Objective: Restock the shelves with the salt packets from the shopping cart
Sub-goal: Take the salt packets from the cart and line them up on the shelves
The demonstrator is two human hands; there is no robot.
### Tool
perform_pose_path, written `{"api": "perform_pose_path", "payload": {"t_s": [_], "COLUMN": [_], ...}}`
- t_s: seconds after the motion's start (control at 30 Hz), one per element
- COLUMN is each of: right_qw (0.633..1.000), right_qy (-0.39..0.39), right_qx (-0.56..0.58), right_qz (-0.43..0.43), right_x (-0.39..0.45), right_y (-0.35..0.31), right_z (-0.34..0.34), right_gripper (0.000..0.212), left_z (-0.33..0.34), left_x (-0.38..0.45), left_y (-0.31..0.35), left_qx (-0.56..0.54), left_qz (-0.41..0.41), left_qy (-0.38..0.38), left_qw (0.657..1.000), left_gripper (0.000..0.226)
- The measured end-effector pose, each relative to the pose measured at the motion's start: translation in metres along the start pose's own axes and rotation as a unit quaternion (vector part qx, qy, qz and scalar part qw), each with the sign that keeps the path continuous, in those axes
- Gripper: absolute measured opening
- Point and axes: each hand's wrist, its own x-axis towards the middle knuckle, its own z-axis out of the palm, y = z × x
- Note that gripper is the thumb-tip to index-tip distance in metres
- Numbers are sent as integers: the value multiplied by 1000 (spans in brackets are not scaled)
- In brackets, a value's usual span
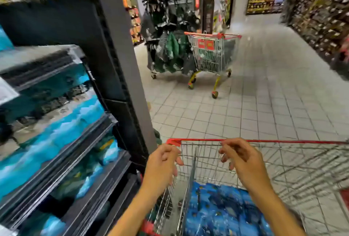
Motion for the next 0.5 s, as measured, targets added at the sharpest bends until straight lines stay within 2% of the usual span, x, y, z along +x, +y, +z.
{"api": "perform_pose_path", "payload": {"t_s": [0.2, 0.37, 0.5], "right_qw": [981, 937, 889], "right_qy": [134, 203, 213], "right_qx": [-53, -86, -167], "right_qz": [127, 271, 369], "right_x": [-14, -29, -42], "right_y": [126, 257, 347], "right_z": [-96, -152, -173], "right_gripper": [20, 20, 15], "left_z": [108, 180, 220], "left_x": [21, 39, 58], "left_y": [-102, -194, -285], "left_qx": [57, 118, 178], "left_qz": [-138, -252, -330], "left_qy": [-123, -142, -153], "left_qw": [981, 950, 914], "left_gripper": [18, 16, 15]}}
